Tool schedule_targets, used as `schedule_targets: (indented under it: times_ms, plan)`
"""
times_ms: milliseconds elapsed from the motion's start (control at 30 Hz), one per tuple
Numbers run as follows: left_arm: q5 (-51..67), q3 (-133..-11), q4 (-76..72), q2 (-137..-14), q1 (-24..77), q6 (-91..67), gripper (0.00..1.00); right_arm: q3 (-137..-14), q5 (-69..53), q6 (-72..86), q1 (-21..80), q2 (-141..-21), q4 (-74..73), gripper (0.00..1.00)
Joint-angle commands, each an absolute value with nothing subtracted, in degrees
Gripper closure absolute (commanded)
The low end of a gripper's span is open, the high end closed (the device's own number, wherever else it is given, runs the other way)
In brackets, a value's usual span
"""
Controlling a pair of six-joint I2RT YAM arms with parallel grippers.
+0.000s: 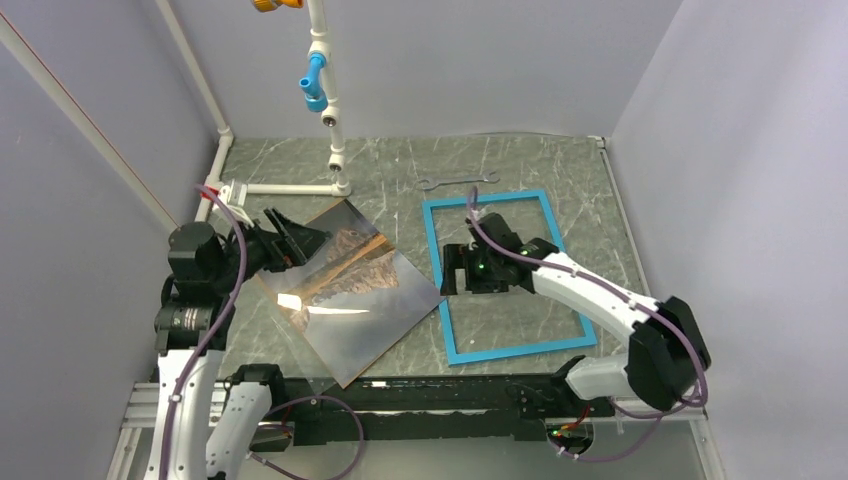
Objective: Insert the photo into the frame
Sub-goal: Adjust the photo at the center of the board.
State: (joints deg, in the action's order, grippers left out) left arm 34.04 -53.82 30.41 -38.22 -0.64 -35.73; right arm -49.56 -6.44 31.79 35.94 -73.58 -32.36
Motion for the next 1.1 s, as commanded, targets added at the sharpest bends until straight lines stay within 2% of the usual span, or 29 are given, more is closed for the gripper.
schedule_targets:
  times_ms: [0,367,600,800,1067]
  plan:
    - [36.80,-49.03,25.21,-33.24,0.98,-41.87,0.01,-55.93,-3.15,32.67,39.78,-79.19,-28.57,0.00]
    - [37.30,-46.80,25.97,-32.03,1.23,-41.42,0.01,-80.24,-2.05,28.11,43.94,-103.03,-29.55,0.00]
    - [38.22,-43.77,25.03,-31.04,1.24,-42.36,0.01,-90.20,-3.36,26.43,43.95,-114.91,-32.95,0.00]
    - [37.50,-43.74,27.27,-30.59,1.24,-41.49,0.01,-89.91,-7.80,26.84,43.93,-117.61,-33.40,0.00]
    - [37.10,-43.30,27.57,-30.10,1.24,-41.87,0.01,-85.89,-14.66,28.65,47.27,-115.18,-33.61,0.00]
